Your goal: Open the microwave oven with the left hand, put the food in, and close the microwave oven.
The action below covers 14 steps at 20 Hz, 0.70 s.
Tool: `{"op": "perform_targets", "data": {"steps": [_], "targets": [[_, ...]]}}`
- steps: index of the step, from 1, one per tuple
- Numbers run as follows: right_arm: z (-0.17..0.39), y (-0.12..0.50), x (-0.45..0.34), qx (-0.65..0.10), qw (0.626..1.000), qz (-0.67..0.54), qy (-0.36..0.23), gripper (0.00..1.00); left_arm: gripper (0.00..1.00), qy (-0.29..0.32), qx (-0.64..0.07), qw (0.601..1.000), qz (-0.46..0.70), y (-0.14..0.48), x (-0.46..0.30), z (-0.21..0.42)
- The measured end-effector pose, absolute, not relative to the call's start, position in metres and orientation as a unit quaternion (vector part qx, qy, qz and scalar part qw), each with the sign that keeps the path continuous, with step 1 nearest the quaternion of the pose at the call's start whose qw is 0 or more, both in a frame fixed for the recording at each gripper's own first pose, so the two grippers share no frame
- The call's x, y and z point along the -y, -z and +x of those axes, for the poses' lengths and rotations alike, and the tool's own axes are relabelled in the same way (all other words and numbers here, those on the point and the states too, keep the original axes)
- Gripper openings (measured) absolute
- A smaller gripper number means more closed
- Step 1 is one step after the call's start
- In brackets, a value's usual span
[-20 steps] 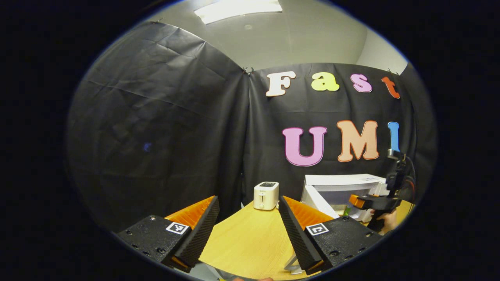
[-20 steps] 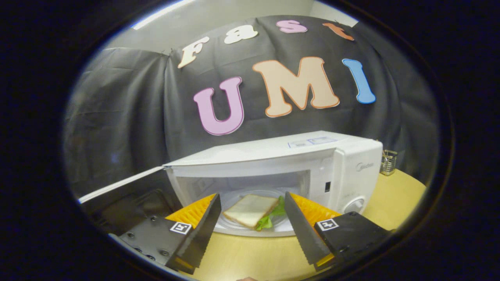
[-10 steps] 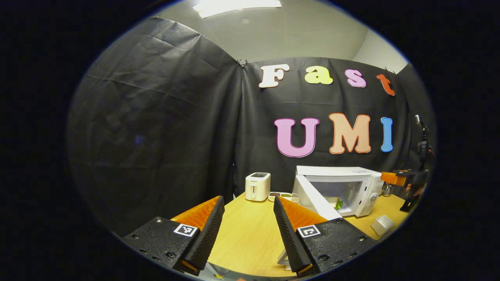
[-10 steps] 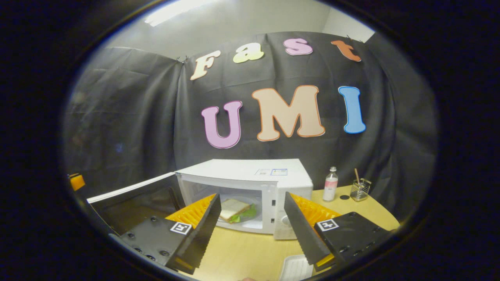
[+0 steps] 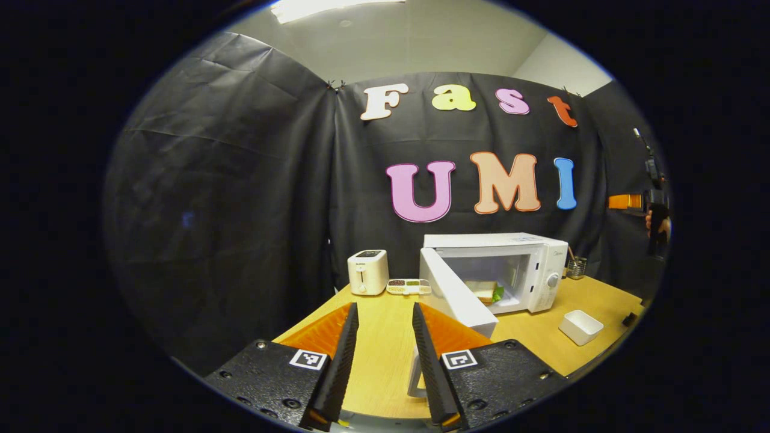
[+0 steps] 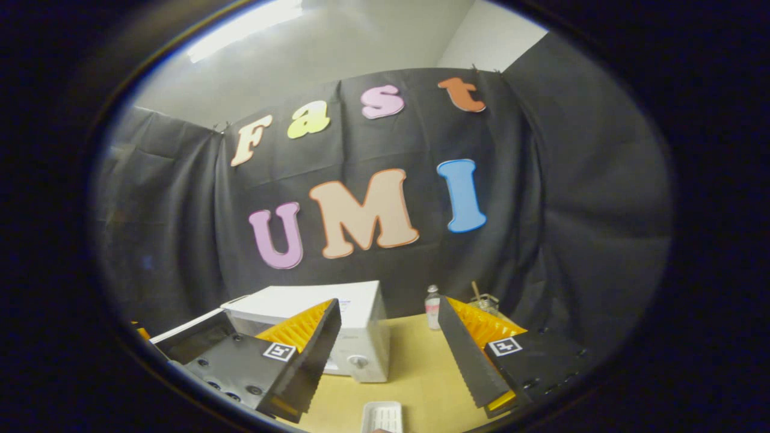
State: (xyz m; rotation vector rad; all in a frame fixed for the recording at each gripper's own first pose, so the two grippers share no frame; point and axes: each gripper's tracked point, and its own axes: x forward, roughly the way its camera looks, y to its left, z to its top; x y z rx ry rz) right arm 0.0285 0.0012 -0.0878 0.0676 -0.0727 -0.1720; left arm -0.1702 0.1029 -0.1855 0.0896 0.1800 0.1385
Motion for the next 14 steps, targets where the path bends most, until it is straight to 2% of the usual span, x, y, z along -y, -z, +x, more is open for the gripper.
{"op": "perform_targets", "data": {"steps": [2,3,4,5,7,12,13,14], "targets": [[0.016,0.079,0.011,0.036,0.995,0.034,0.092,0.91,0.46,-0.067,-0.099,0.992,0.043,0.192,-0.101,-0.167],[0.011,0.072,0.013,0.036,0.995,0.037,0.091,0.91,0.37,-0.066,-0.103,0.992,0.040,0.193,-0.100,-0.165],[0.005,0.068,0.014,0.035,0.995,0.041,0.083,0.99,0.33,-0.065,-0.107,0.991,0.036,0.196,-0.099,-0.165],[0.002,0.067,0.013,0.030,0.996,0.043,0.071,0.99,0.20,-0.062,-0.112,0.991,0.031,0.199,-0.097,-0.163],[-0.003,0.063,0.011,0.021,0.997,0.049,0.054,0.99,0.14,-0.053,-0.121,0.991,0.022,0.204,-0.090,-0.162],[-0.013,0.052,0.021,0.021,0.997,0.046,0.056,0.99,0.09,-0.030,-0.123,0.992,0.017,0.208,-0.074,-0.153],[-0.016,0.051,0.022,0.021,0.997,0.047,0.057,0.91,0.01,-0.027,-0.124,0.992,0.016,0.211,-0.069,-0.153],[-0.016,0.050,0.024,0.020,0.997,0.047,0.057,0.91,0.02,-0.027,-0.127,0.991,0.017,0.213,-0.066,-0.149]]}}
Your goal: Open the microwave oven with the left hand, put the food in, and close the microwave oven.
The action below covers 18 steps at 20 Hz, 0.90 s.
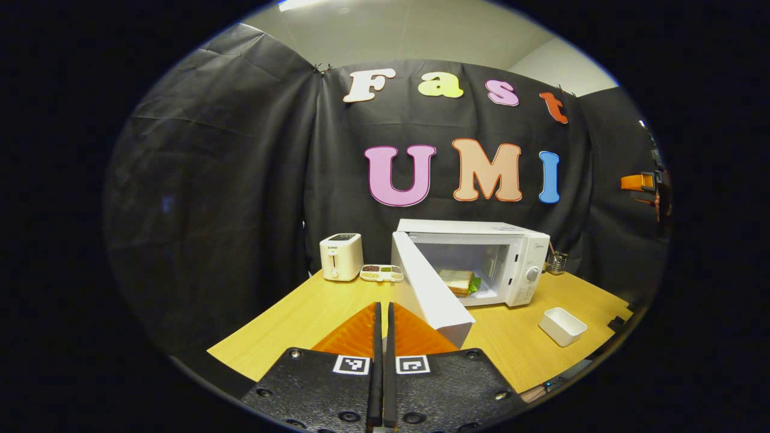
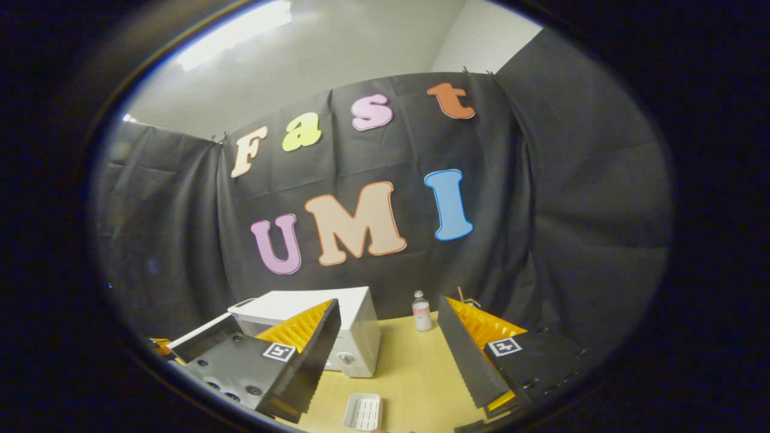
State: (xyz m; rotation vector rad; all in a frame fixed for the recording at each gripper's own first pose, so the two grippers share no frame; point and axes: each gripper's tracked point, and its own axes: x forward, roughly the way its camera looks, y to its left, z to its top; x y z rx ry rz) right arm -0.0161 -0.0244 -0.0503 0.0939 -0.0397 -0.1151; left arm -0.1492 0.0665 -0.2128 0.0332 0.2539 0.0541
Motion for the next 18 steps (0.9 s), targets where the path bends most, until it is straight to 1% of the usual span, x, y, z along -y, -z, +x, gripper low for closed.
{"op": "perform_targets", "data": {"steps": [3,4,5,6,7,18], "targets": [[-0.017,0.050,0.033,0.022,0.997,0.044,0.066,0.91,0.01,-0.013,-0.128,0.992,0.012,0.215,-0.054,-0.147],[-0.017,0.051,0.036,0.022,0.996,0.041,0.070,0.91,0.04,-0.007,-0.129,0.992,0.011,0.216,-0.048,-0.144],[-0.018,0.052,0.039,0.020,0.996,0.036,0.074,0.91,0.04,-0.001,-0.129,0.992,0.011,0.218,-0.043,-0.142],[-0.018,0.052,0.042,0.019,0.996,0.031,0.077,0.91,0.01,0.004,-0.129,0.992,0.011,0.219,-0.037,-0.139],[-0.019,0.054,0.043,0.017,0.996,0.027,0.079,0.91,0.01,0.009,-0.130,0.991,0.011,0.220,-0.032,-0.136],[-0.017,0.071,0.043,-0.007,0.998,0.024,0.063,0.91,0.00,0.079,-0.121,0.990,-0.005,0.233,0.045,-0.105]]}}
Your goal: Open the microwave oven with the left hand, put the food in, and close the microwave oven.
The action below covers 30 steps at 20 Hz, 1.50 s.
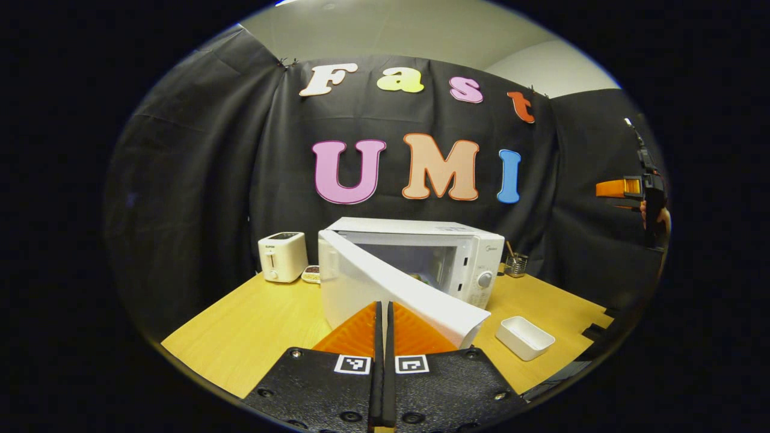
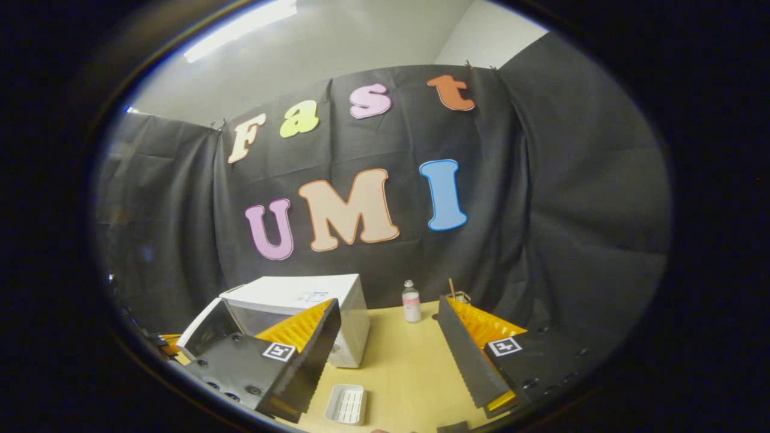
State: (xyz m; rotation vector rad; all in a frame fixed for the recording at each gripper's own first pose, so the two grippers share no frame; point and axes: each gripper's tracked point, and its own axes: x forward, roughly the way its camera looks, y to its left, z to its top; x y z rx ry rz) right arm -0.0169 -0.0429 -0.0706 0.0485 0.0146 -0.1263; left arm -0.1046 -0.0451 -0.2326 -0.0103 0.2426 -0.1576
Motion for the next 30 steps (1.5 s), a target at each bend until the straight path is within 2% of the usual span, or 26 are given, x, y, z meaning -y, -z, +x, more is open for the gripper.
{"op": "perform_targets", "data": {"steps": [17,21,22,27,28,30], "targets": [[-0.009,0.087,0.064,-0.017,0.997,0.038,0.066,0.91,0.01,0.128,-0.115,0.985,-0.014,0.257,0.152,-0.020],[-0.006,0.091,0.071,-0.020,0.997,0.032,0.072,0.91,0.01,0.124,-0.125,0.984,-0.029,0.269,0.164,0.004],[-0.006,0.091,0.071,-0.021,0.997,0.030,0.072,0.99,0.01,0.124,-0.128,0.984,-0.032,0.270,0.168,0.009],[-0.007,0.107,0.066,-0.038,0.997,0.024,0.058,0.99,0.01,0.122,-0.127,0.983,-0.048,0.278,0.185,0.030],[-0.007,0.109,0.064,-0.041,0.997,0.023,0.056,0.91,0.01,0.120,-0.127,0.984,-0.047,0.279,0.186,0.034],[-0.008,0.108,0.059,-0.042,0.997,0.027,0.050,0.92,0.01,0.112,-0.125,0.985,-0.037,0.279,0.187,0.042]]}}
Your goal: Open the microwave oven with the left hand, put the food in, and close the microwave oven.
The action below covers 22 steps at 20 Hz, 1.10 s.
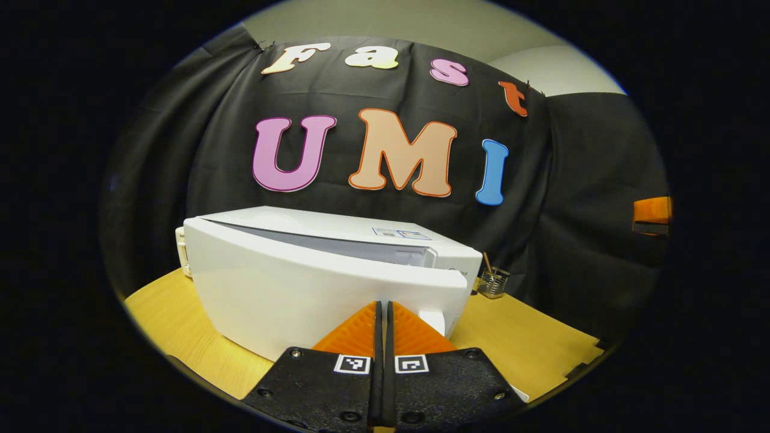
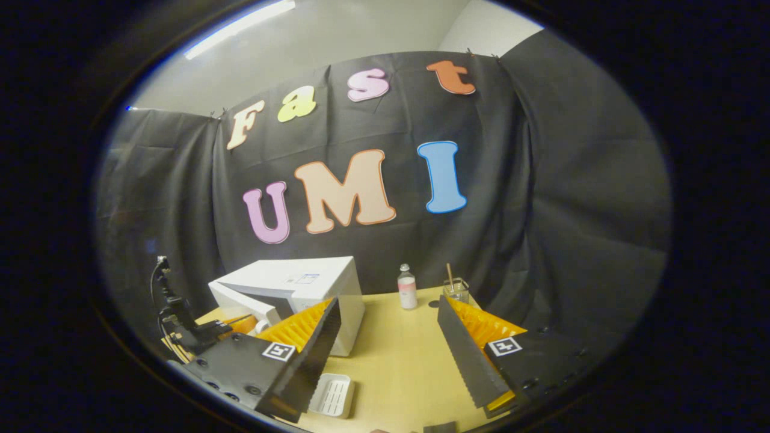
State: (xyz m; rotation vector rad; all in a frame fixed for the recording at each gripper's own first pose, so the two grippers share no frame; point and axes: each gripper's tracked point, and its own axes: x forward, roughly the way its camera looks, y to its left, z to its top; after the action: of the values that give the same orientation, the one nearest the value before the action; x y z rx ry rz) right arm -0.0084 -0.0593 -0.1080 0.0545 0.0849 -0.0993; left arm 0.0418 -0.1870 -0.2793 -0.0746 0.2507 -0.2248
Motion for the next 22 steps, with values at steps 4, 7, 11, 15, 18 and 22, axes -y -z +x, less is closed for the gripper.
{"op": "perform_targets", "data": {"steps": [4,7,11,15,18,22], "targets": [[-0.011,0.102,0.055,-0.033,0.998,0.028,0.044,0.92,0.01,0.101,-0.122,0.987,-0.023,0.281,0.189,0.056],[-0.014,0.101,0.052,-0.033,0.998,0.026,0.042,0.92,0.01,0.097,-0.121,0.988,-0.021,0.284,0.192,0.064],[-0.015,0.105,0.054,-0.039,0.998,0.022,0.045,0.91,0.01,0.094,-0.131,0.987,-0.023,0.294,0.195,0.076],[-0.017,0.107,0.055,-0.043,0.998,0.009,0.050,0.91,0.01,0.086,-0.149,0.985,-0.024,0.305,0.193,0.086],[-0.017,0.106,0.052,-0.044,0.998,0.003,0.048,1.00,0.01,0.082,-0.150,0.985,-0.030,0.307,0.192,0.090],[-0.013,0.109,0.055,-0.045,0.997,-0.001,0.056,1.00,0.01,0.090,-0.138,0.985,-0.043,0.301,0.196,0.093]]}}
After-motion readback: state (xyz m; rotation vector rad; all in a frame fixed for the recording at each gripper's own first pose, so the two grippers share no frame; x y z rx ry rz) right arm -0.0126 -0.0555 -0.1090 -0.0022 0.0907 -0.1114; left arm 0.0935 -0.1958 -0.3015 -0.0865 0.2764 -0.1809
